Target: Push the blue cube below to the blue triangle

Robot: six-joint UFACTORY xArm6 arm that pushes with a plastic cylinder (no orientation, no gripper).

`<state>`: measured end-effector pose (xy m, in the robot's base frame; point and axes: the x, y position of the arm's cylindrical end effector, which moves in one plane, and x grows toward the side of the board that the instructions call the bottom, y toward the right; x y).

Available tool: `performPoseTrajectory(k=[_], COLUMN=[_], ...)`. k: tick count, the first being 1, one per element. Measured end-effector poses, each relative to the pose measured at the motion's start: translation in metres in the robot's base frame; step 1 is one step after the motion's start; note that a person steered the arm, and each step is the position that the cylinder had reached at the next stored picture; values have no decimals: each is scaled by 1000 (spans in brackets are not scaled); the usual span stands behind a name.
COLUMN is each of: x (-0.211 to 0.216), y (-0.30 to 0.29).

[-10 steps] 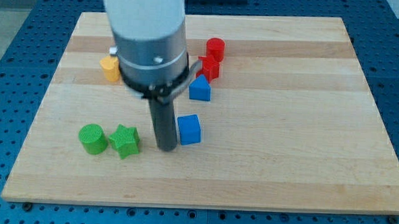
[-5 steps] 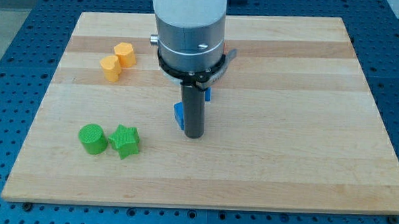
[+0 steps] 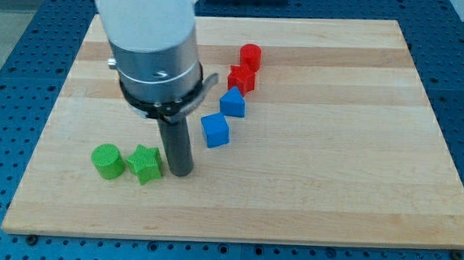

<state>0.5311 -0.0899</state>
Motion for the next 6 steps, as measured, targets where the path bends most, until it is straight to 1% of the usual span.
performPoseTrajectory(k=[1,2,3,4,5,6], x=[-23,-30,-29,-35,-49,-53], y=[-6,-15,1,30,39,39])
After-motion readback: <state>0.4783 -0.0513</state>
